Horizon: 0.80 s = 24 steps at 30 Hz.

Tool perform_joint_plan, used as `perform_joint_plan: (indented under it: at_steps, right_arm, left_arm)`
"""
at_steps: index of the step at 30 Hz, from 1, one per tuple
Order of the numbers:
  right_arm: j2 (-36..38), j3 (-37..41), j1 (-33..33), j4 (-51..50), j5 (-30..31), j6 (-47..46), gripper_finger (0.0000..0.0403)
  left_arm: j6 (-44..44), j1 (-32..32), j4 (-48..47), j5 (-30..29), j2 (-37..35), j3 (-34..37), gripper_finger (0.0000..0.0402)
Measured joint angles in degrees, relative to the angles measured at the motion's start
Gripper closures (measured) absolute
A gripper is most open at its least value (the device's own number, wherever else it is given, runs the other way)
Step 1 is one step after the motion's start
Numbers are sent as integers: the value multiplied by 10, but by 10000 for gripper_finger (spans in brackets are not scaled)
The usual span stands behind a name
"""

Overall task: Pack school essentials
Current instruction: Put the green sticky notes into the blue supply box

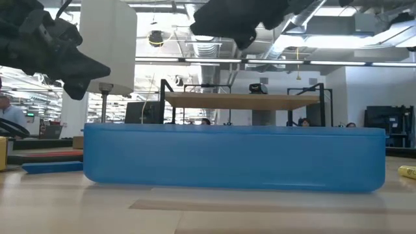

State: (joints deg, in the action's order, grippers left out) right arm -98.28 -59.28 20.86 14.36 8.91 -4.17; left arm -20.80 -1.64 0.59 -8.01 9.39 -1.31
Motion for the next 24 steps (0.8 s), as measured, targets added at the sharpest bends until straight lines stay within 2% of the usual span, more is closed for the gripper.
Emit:
perform_joint_plan:
  at_steps: [3, 8, 11, 15, 24]
  right_arm:
    - [34, 61, 0, 56, 1, -7, 285]
    - [105, 185, -10, 214, 2, -40, 285]
    - [130, 231, -20, 270, 3, -58, 285]
    - [156, 240, -19, 280, 4, -68, 285]
    - [155, 231, -17, 286, 5, -39, 285]
  left_arm:
    - [0, 0, 0, 2, 0, 0, 401]
    - [8, 0, 1, -1, 0, 0, 401]
    - [15, 0, 7, -3, 0, 0, 401]
    - [11, 0, 32, 0, 0, 0, 401]
    - [31, -1, 29, 0, 0, -21, 401]
